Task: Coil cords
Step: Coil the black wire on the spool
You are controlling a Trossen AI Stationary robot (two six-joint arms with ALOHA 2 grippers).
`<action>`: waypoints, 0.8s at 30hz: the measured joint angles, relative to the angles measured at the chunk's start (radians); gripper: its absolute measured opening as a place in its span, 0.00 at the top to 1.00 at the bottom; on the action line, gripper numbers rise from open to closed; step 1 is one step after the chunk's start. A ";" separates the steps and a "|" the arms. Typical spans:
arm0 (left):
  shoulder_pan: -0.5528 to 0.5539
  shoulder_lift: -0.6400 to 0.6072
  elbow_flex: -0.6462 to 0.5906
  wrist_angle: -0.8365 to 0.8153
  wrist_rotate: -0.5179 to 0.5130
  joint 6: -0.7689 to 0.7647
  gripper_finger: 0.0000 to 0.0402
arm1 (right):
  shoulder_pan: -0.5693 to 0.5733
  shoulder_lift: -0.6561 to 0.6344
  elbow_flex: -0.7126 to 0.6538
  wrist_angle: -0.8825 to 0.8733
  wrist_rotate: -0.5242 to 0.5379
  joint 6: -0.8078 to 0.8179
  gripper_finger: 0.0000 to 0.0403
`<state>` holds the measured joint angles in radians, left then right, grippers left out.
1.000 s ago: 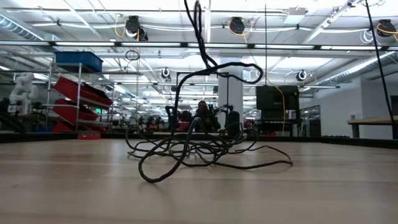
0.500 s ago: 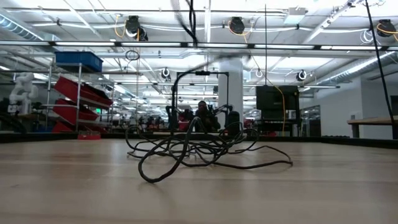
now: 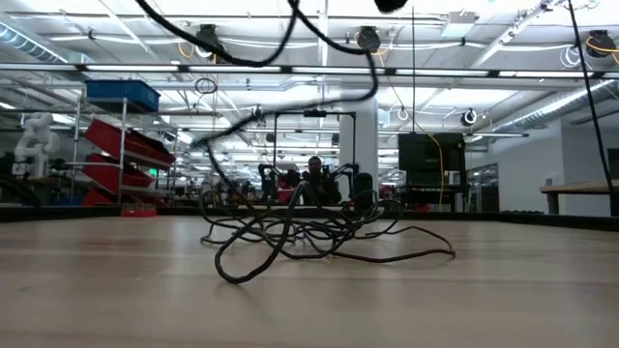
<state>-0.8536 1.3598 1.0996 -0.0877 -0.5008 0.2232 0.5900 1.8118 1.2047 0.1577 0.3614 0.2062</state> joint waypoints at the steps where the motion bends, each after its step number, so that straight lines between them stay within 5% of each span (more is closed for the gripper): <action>1: 0.000 0.000 0.000 0.000 0.000 0.003 1.00 | -0.001 0.000 -0.028 0.064 -0.006 0.000 0.75; 5: 0.000 -0.001 0.000 0.000 -0.005 0.009 1.00 | -0.009 -0.001 -0.107 0.247 -0.044 0.013 0.69; 12: 0.002 -0.002 0.000 0.001 -0.006 0.022 1.00 | -0.021 0.013 -0.118 0.264 -0.009 0.020 0.63; 24: 0.002 -0.002 0.000 0.002 -0.006 0.020 1.00 | -0.046 0.073 -0.119 0.293 -0.080 0.048 0.69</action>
<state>-0.8513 1.3582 1.0996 -0.0853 -0.5064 0.2432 0.5442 1.8851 1.0855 0.4503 0.2810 0.2543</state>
